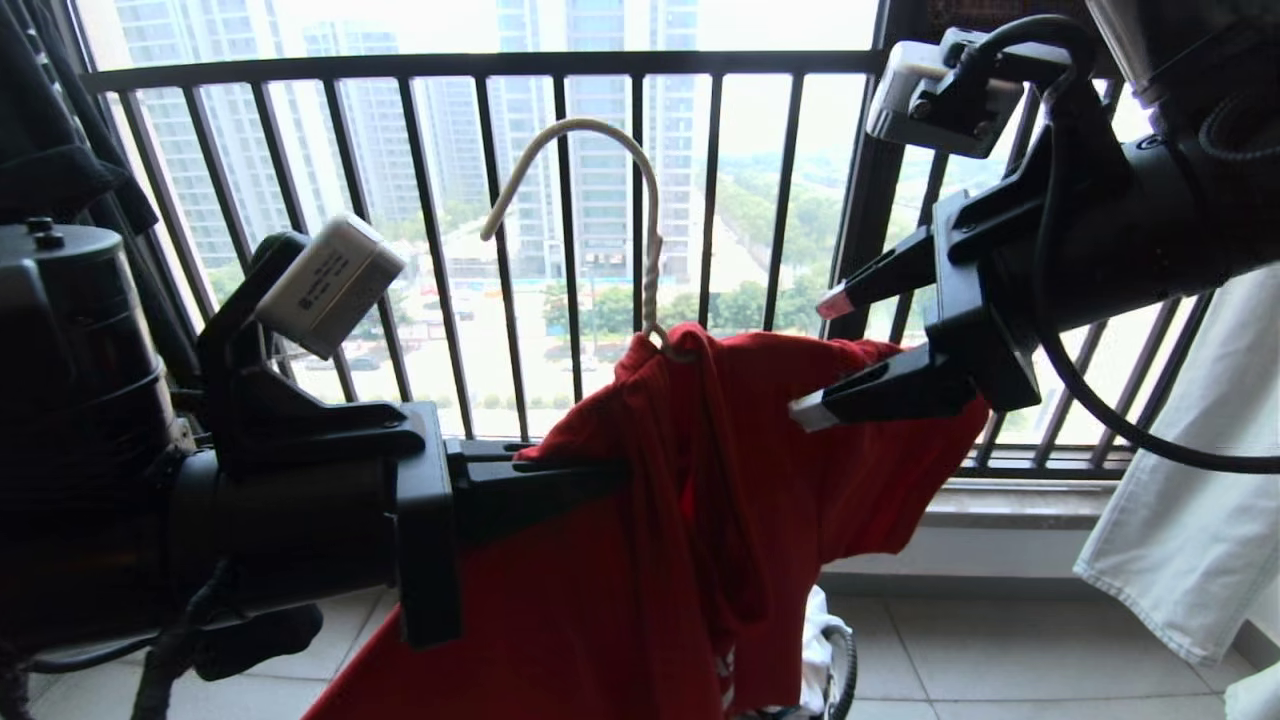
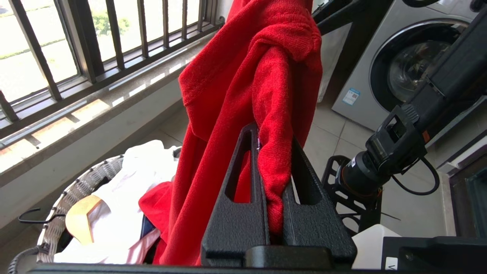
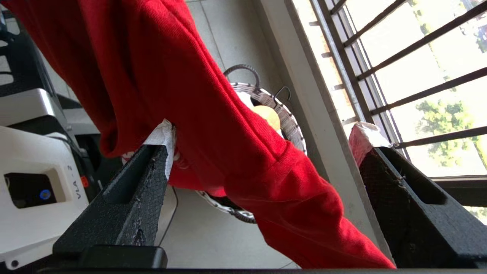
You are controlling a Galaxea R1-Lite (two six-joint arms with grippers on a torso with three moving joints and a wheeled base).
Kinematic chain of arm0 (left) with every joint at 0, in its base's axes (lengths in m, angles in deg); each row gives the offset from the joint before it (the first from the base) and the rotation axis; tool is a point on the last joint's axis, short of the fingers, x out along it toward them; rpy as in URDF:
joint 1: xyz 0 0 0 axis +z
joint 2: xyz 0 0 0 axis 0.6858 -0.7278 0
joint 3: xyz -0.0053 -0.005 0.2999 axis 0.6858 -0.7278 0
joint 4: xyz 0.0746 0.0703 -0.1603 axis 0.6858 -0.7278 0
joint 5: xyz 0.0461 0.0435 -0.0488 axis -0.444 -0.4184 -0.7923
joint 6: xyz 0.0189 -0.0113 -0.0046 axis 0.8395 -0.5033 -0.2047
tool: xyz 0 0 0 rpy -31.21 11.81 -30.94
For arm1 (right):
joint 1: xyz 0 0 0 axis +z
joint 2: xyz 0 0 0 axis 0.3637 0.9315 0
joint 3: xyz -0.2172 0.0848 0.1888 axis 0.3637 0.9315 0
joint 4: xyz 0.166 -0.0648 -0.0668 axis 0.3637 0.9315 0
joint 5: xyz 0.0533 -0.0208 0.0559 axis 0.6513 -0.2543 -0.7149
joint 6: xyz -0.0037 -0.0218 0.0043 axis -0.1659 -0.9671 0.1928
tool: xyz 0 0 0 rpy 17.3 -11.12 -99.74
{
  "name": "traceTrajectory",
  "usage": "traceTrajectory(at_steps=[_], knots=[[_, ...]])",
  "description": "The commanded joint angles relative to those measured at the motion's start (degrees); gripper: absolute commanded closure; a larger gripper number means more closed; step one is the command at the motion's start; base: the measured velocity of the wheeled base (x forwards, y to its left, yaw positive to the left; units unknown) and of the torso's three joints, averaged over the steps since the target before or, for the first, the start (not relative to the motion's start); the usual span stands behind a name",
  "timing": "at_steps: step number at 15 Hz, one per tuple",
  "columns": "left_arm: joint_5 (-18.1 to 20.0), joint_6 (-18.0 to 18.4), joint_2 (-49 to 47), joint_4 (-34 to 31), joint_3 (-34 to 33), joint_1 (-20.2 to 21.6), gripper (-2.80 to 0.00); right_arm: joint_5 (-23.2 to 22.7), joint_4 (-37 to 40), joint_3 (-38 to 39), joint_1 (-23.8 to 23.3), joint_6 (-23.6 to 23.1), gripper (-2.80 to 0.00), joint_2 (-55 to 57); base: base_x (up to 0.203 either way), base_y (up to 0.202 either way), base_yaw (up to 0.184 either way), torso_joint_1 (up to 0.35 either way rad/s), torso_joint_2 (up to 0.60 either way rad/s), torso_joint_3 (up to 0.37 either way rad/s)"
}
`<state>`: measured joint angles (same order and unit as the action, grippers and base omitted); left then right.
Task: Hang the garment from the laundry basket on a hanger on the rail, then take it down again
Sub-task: Hang the clothes rack on the clothesline
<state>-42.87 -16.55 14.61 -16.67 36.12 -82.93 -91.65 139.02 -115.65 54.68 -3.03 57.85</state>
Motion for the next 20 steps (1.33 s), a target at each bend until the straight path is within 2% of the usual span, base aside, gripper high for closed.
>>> traceTrajectory(at_steps=[1,5,9,20], knots=[[0.2,-0.1,1.7,0.1,-0.6,-1.1,0.00,-1.9,1.7,0.0,0.5,-0.9,-2.80,0.3,0.000,0.000,0.000,0.000,0.00,0.000],[0.2,-0.1,2.0,0.1,-1.3,-3.2,0.00,-3.8,5.3,-0.1,2.7,-2.7,-2.80,0.1,0.000,0.000,0.000,0.000,0.00,0.000],[0.2,0.3,2.1,0.1,-1.7,-3.5,0.00,-7.1,8.5,0.0,2.8,-4.5,-2.80,0.2,0.000,0.000,0.000,0.000,0.00,0.000],[0.2,0.5,5.6,0.5,-2.0,-4.3,0.00,-14.8,7.9,-0.7,2.8,-5.4,-2.80,1.9,0.000,0.000,0.000,0.000,0.00,0.000]])
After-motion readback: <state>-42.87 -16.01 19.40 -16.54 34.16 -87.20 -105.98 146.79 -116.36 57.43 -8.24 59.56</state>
